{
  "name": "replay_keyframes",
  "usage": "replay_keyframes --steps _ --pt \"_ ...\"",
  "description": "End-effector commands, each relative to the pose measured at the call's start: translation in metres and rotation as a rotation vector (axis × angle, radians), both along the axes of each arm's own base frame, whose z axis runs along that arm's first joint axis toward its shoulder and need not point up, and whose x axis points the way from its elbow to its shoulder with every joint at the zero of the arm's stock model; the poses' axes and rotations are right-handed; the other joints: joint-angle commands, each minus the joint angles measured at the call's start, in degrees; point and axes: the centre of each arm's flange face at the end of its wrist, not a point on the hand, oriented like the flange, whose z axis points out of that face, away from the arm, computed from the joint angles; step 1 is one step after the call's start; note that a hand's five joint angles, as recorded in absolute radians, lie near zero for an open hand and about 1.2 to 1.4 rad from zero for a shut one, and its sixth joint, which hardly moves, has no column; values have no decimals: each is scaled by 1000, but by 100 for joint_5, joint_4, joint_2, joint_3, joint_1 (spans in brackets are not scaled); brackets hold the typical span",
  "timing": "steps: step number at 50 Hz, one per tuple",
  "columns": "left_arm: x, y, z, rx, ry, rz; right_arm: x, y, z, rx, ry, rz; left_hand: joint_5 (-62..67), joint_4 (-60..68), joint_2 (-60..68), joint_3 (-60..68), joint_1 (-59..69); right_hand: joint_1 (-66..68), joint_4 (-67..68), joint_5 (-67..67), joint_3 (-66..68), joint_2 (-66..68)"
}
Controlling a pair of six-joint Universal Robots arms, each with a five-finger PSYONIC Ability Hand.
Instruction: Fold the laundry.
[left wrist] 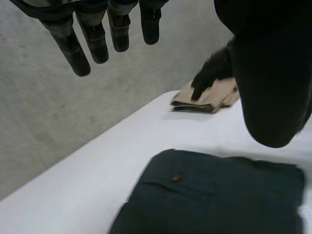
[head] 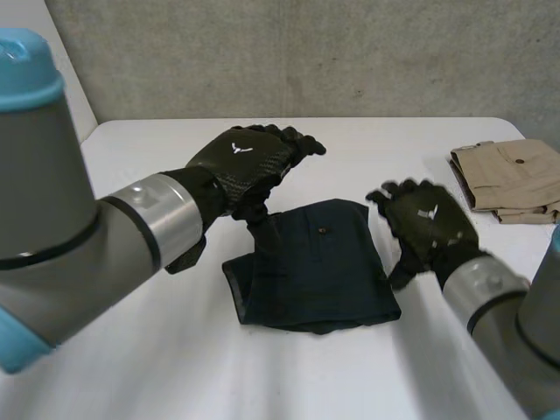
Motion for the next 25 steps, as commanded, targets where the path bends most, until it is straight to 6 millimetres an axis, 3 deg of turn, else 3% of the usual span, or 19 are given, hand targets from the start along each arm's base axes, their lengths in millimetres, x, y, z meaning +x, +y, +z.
replay_keyframes --steps 1,9,25 --pt "8 -1 8 47 28 -21 7 22 -41 32 21 57 -146 -54 -54 -105 119 -21 -355 -386 -242 -277" --pt "7 -1 7 51 27 -22 21 31 -80 71 54 115 -180 -87 -88 -139 86 -21 -355 -386 -242 -277" --pt "8 -2 4 63 24 -16 39 14 -108 -29 129 160 -214 -121 -121 -173 52 272 -61 -93 51 16"
